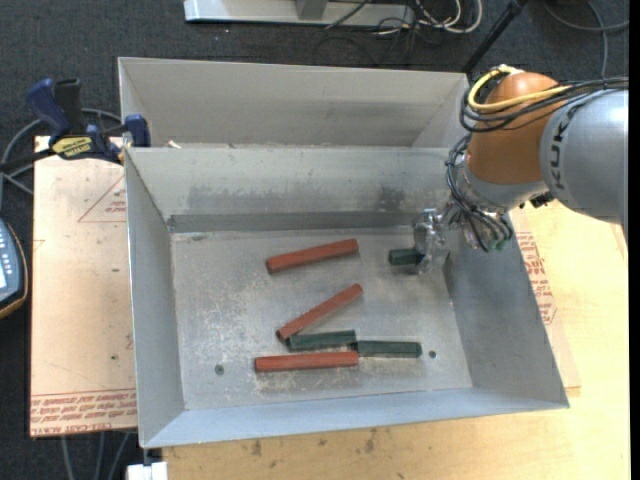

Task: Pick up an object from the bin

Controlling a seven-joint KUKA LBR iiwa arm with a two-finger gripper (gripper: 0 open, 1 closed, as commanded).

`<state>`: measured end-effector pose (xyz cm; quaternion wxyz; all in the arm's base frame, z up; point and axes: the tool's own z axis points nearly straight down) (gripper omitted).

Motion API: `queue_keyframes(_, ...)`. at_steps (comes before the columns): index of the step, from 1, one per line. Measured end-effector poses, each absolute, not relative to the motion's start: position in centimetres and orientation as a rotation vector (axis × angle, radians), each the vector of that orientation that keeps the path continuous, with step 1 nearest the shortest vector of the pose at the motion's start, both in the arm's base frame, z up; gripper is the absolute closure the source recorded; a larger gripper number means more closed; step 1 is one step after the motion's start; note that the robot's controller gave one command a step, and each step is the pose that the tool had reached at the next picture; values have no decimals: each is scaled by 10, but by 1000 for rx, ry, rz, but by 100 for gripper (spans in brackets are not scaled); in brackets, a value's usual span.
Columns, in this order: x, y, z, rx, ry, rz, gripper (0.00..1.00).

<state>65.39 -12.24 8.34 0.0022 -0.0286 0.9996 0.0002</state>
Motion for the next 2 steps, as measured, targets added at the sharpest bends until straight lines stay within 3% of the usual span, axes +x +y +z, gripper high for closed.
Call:
queue_keyframes(1, 657, -122, 156, -91, 3129, -3, 100)
queue_keyframes(2, 658, -122, 172, -91, 3134, -1, 100)
